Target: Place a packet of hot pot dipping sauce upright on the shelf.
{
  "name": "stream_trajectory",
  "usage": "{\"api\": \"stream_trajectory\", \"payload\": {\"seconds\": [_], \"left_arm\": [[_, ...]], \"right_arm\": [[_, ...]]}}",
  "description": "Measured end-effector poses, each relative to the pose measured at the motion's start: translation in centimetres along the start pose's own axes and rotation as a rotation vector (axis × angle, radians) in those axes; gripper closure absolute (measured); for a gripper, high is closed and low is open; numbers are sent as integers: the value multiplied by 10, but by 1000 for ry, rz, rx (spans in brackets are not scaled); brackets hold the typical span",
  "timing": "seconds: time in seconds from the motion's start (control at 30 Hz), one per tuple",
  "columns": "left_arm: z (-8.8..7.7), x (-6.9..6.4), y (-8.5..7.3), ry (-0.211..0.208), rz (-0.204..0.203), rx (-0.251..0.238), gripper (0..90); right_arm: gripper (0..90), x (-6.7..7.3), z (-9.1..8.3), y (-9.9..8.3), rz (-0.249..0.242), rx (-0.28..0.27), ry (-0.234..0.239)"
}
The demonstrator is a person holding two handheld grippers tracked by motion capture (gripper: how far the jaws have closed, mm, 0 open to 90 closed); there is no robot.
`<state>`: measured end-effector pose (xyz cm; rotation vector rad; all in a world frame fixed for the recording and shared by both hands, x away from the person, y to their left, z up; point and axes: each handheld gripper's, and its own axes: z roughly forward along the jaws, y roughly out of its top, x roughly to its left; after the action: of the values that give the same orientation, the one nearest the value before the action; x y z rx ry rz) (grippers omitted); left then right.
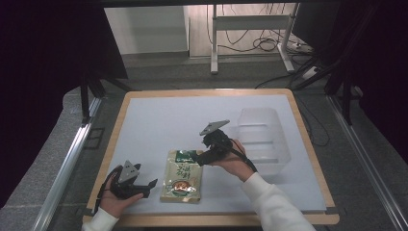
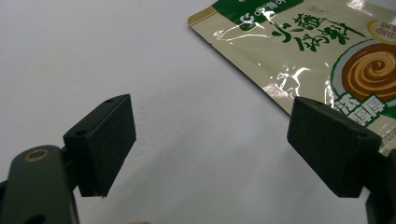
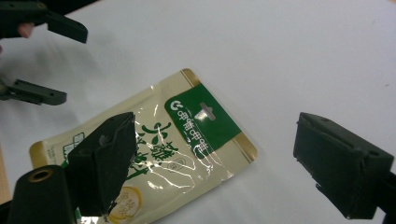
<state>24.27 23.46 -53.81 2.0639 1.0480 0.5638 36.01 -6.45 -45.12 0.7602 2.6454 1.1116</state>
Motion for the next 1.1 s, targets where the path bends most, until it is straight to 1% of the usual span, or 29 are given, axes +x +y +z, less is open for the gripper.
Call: {"api": "stream_trajectory", "payload": {"seconds": [0.1, 0.2, 0.4, 0.47, 0.57, 0.7, 0.8, 0.87, 0.93, 0.97, 1.1], "left_arm": [[0, 0, 0, -1, 2, 2, 154], [0, -1, 0, -1, 2, 2, 154], [0, 0, 0, -3, 2, 4, 154], [0, 1, 0, -3, 6, 7, 154], [0, 0, 0, -6, 3, 5, 154], [0, 1, 0, -7, -2, 0, 154], [0, 1, 0, -6, 2, 1, 154], [0, 0, 0, -8, -1, -2, 154], [0, 1, 0, -9, 0, 1, 154], [0, 1, 0, -9, 0, 1, 154], [0, 1, 0, -8, -2, -1, 154]], "right_arm": [[113, -3, 10, 1, 17, 30, -3], [113, -9, 23, 2, 40, 71, 22], [114, -16, 45, 2, 54, 131, 33], [114, -19, 51, 3, 69, 144, 41], [114, -20, 57, 3, 62, 141, 43], [116, -23, 64, 3, 74, 164, 48], [120, -26, 70, 2, 87, 182, 51], [131, -27, 73, 0, 80, 181, 47], [132, -26, 77, -3, 73, 202, 45], [133, -25, 79, -5, 62, 210, 42], [146, -21, 82, -9, 44, 221, 45]]}}
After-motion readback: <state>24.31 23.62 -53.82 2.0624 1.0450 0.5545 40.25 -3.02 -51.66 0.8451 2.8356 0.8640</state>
